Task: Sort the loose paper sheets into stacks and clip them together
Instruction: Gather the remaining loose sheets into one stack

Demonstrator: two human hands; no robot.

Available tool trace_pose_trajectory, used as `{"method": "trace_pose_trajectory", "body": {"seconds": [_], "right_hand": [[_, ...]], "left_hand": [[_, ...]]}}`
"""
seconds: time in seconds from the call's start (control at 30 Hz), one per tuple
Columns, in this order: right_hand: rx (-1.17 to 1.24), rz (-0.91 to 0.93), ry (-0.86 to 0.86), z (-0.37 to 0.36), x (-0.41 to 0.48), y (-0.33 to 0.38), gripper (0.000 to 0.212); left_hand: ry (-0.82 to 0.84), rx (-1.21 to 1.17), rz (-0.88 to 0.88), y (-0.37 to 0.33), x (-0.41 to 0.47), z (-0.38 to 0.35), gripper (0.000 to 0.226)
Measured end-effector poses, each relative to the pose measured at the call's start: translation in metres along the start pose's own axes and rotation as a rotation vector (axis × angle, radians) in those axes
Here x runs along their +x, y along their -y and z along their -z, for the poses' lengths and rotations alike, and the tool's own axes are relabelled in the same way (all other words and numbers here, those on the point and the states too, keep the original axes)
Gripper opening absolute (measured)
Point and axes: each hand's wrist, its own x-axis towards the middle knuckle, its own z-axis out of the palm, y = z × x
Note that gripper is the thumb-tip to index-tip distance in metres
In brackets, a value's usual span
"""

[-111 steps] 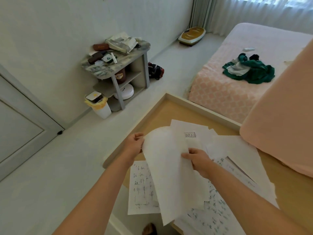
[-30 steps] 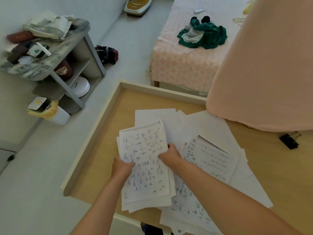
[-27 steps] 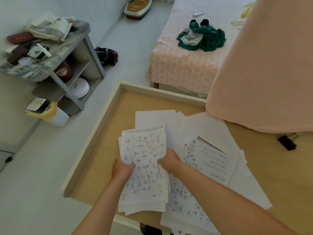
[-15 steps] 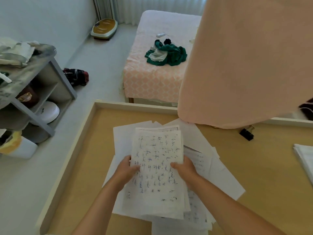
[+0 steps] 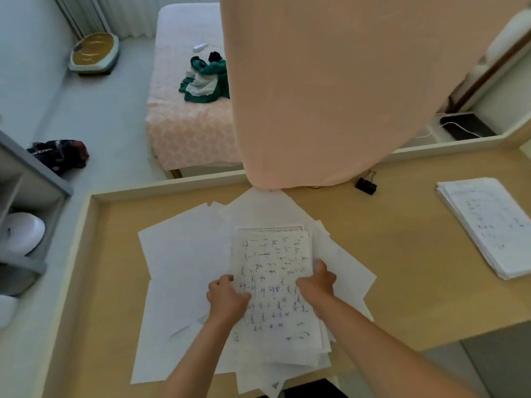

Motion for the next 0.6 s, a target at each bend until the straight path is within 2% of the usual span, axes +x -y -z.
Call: {"method": "trace_pose_trajectory", "body": {"seconds": [0.1, 0.17, 0.27, 0.33, 0.4, 0.43, 0.53, 0.6], "right_hand": [[0.041, -0.068, 0.017, -0.010, 0.000, 0.006, 0.068], [-0.083, -0.096, -0.002, -0.014, -0.003, 0.012, 0.066], [-0.286, -0.077, -0.013, -0.017, 0.001, 0.014, 0.056], [-0.168, -0.037, 0.033, -0.019, 0.002, 0.012, 0.052], [-0.008, -0.002, 0.085, -0.020, 0.004, 0.008, 0.054], [-0.003, 0.004, 0.116, -0.020, 0.004, 0.007, 0.059], [-0.112, 0.024, 0.155, -0.018, 0.006, 0.002, 0.077], [-0.146, 0.086, 0.138, -0.015, 0.006, -0.002, 0.080]], "left_hand": [[0.005, -0.115, 0.042, 0.008, 0.006, 0.009, 0.086], [0.036, -0.195, 0.087, 0.011, 0.007, 0.013, 0.090], [0.081, -0.242, 0.110, 0.014, 0.009, 0.016, 0.081], [0.082, -0.253, 0.103, 0.015, 0.010, 0.016, 0.070], [0.075, -0.264, 0.092, 0.018, 0.011, 0.015, 0.066], [0.070, -0.267, 0.081, 0.018, 0.011, 0.015, 0.065], [0.061, -0.247, 0.051, 0.023, 0.011, 0.013, 0.068], [0.060, -0.214, 0.029, 0.025, 0.011, 0.014, 0.066]]}}
